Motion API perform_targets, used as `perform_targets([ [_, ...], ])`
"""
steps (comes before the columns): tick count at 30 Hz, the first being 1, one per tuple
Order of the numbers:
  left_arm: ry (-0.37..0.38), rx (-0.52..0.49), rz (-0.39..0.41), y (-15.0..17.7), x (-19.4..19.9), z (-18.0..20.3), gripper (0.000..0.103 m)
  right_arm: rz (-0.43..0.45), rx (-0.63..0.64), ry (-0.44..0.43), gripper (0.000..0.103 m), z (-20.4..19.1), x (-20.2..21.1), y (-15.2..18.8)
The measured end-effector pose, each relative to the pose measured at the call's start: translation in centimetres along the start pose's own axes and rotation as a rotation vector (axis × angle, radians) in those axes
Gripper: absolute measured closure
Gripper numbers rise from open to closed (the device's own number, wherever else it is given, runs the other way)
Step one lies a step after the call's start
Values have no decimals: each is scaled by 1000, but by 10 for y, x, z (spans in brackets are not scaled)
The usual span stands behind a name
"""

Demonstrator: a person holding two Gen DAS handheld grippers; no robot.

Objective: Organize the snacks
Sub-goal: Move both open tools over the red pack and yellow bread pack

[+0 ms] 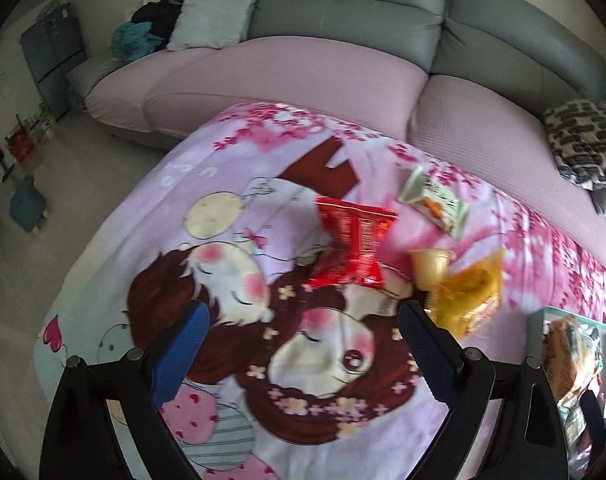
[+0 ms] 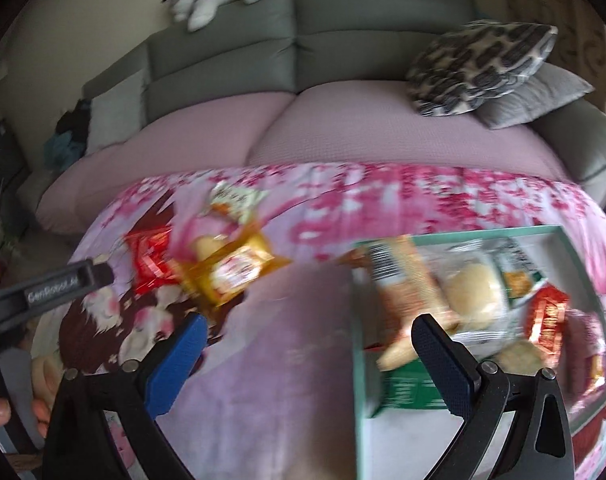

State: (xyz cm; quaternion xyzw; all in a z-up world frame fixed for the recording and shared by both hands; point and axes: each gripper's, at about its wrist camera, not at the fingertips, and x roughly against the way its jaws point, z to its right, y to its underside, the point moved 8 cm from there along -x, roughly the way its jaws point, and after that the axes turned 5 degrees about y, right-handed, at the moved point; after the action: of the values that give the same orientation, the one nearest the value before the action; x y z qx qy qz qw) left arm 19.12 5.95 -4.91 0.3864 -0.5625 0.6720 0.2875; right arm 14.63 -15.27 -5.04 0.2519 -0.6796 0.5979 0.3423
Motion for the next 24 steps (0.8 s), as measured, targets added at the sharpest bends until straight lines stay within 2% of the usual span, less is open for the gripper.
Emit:
perform_targets([
  [5, -1, 74, -12, -3, -7, -23, 7, -46, 40, -36, 0, -29, -13, 13],
  [12, 29, 108, -34, -13, -21, -31, 7, -59, 59, -67, 0, -44, -24, 14],
  [18, 94, 117, -56, -26, -37, -24, 7, -68, -34, -150, 1, -49, -33, -5],
  [24, 189, 104, -62, -39, -59, -8, 7, -133, -150, -194, 14, -48, -60, -25],
])
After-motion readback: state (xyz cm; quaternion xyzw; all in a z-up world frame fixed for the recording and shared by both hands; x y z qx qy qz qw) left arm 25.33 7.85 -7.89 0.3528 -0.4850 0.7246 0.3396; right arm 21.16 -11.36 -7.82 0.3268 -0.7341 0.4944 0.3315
